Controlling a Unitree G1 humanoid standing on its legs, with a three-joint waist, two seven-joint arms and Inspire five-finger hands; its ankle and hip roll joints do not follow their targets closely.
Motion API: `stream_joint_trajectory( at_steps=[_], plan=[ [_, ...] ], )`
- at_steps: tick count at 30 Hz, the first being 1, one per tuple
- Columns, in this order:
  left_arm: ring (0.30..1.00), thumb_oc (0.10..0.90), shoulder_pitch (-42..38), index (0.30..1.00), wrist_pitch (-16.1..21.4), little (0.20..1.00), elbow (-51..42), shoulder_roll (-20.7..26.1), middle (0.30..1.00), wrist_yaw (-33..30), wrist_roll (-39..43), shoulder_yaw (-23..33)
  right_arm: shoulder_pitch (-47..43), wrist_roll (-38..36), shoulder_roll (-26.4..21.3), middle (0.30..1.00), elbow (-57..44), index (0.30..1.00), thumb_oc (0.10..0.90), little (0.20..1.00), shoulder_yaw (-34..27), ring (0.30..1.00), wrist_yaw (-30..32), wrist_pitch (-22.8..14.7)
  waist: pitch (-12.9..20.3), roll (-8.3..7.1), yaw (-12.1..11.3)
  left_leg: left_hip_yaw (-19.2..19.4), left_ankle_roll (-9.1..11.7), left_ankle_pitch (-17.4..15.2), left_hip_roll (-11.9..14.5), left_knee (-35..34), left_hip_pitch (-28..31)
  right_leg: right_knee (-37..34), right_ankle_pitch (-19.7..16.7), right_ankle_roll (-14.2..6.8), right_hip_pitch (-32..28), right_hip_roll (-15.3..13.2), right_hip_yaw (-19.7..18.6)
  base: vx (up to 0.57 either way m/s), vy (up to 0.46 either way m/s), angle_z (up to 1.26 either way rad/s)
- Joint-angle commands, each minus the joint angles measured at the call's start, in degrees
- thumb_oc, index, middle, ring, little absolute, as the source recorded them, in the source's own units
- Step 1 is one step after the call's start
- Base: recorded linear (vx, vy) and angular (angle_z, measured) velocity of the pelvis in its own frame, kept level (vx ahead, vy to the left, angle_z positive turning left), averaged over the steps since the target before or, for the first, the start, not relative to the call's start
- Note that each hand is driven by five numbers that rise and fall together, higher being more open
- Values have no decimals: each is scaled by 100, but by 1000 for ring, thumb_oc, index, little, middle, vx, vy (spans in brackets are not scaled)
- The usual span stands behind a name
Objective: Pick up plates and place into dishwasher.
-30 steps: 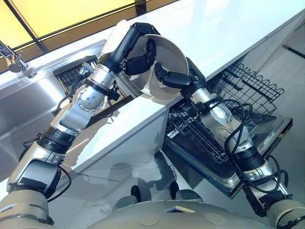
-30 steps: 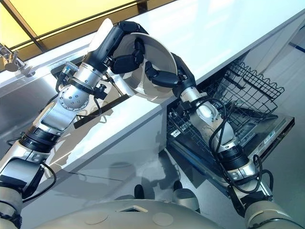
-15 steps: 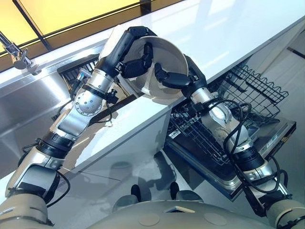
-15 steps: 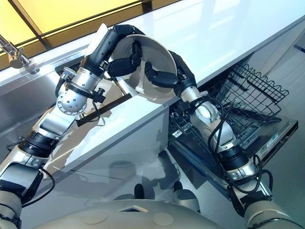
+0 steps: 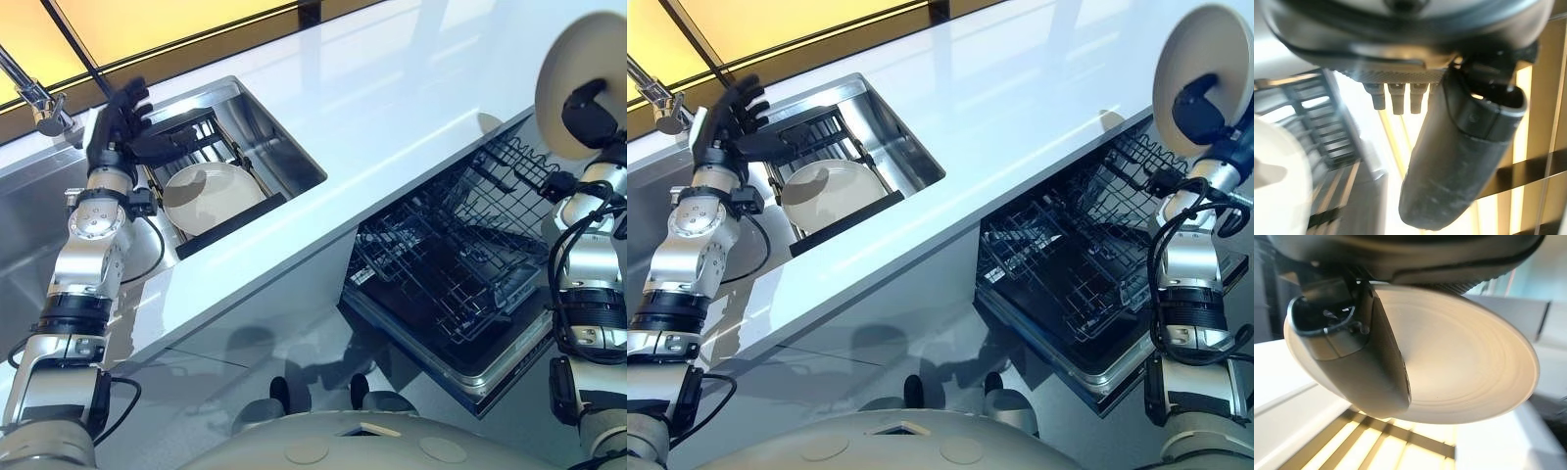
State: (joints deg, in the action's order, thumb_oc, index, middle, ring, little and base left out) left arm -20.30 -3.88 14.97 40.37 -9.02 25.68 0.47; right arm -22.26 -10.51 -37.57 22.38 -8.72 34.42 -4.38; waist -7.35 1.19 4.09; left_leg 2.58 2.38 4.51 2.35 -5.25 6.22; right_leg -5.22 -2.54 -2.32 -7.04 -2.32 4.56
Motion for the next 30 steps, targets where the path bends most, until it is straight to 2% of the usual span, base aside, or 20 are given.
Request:
stream_joint_trajectory(
  at_steps=[1, 6, 9, 11, 15, 20, 30],
  plan=[
    [900, 800, -445, 900, 443, 900, 4, 527, 900, -203, -513, 334, 52, 421, -683, 300, 0, 300, 100, 200, -265, 300, 322, -295, 472, 171, -42, 56, -246, -446, -337, 45, 67, 682, 666, 2, 169, 426, 132, 63, -20, 24],
    [900, 800, -530, 900, 290, 900, 435, 927, 900, -159, -437, 356, 424, 161, -848, 300, 963, 300, 100, 200, -342, 300, -155, -49, 411, 222, -27, 31, -222, -438, -350, 58, 69, 771, 717, 11, 188, 406, 186, 58, -27, 10],
    [900, 800, -663, 900, 170, 900, 662, 1174, 900, -145, -301, 297, 493, 94, -958, 300, 1471, 300, 100, 200, -107, 300, -638, 113, 356, 243, -47, -3, -200, -426, -354, 85, 51, 788, 740, 35, 185, 389, 229, 70, -48, 0],
    [900, 800, -713, 900, 170, 900, 785, 1274, 900, -100, -255, 263, 479, 73, -975, 300, 1659, 300, 100, 200, 45, 300, -745, 125, 311, 250, -70, -30, -187, -410, -355, 107, 38, 814, 749, 49, 188, 384, 256, 74, -62, 0],
    [900, 800, -857, 900, 148, 900, 997, 1494, 900, 43, -406, 138, 324, 233, -1084, 300, 1967, 300, 100, 200, 427, 300, -993, 274, 195, 277, -134, -116, -149, -400, -356, 196, -38, 852, 768, 82, 202, 381, 303, 55, -54, 4],
    [900, 800, -1154, 900, 47, 900, 1166, 1797, 900, 286, -519, -134, -102, 857, -1335, 300, 2099, 300, 100, 200, 1079, 300, -1289, 550, -5, 334, -199, -256, -107, -375, -372, 350, -228, 944, 790, 131, 305, 369, 333, 2, -32, 21],
    [900, 800, -2064, 900, 162, 900, 1483, 2356, 900, 1118, -604, -905, -1037, 1559, -1634, 300, 2476, 300, 100, 200, 2149, 300, -1707, 510, -462, 526, -265, -453, -53, -300, -429, 519, -577, 1065, 789, 180, 563, 333, 357, -56, -10, 14]
  ],
)
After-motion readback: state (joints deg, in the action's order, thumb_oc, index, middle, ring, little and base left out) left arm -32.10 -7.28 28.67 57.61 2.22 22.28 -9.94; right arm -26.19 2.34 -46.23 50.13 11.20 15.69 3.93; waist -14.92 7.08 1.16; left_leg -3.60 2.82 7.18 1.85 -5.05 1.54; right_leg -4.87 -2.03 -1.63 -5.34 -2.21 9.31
